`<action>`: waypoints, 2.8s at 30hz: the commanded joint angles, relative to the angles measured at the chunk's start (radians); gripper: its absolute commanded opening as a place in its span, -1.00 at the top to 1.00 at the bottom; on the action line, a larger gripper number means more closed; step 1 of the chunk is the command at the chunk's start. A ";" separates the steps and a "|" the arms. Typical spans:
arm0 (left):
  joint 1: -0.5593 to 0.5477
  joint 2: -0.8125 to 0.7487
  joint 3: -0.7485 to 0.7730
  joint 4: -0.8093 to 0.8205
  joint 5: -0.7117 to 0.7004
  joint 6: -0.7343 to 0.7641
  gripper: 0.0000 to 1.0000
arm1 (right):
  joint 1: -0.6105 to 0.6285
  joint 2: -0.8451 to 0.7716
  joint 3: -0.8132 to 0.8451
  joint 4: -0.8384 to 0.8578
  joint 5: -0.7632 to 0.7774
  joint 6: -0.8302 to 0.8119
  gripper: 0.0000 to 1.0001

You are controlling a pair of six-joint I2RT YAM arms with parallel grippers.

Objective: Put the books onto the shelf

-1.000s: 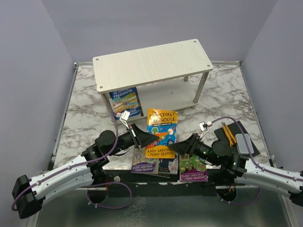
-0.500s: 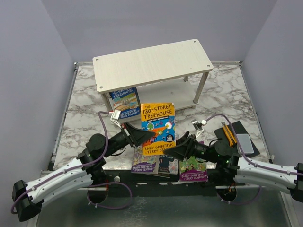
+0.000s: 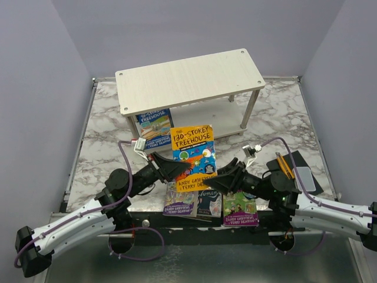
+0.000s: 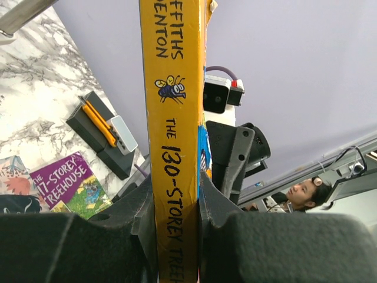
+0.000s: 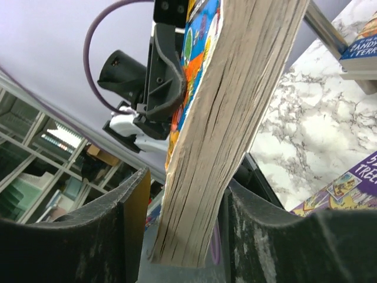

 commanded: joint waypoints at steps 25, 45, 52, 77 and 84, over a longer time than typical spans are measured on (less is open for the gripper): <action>-0.002 -0.016 0.208 -0.608 -0.295 0.273 -0.98 | 0.007 0.024 0.146 -0.483 0.438 0.033 0.99; -0.001 0.065 0.683 -0.871 -0.238 0.721 -0.98 | -0.034 0.217 0.513 -0.858 0.171 -0.187 0.99; -0.002 -0.027 0.614 -0.753 -0.302 0.798 -0.98 | -0.035 0.156 0.620 -0.989 -0.084 -0.274 0.99; -0.001 -0.159 0.528 -0.709 -0.250 0.817 -0.98 | -0.162 0.769 1.587 -1.045 0.058 -0.440 0.99; -0.002 -0.136 0.563 -0.741 -0.219 0.790 -0.98 | -0.312 0.979 1.814 -1.052 -0.203 -0.347 0.99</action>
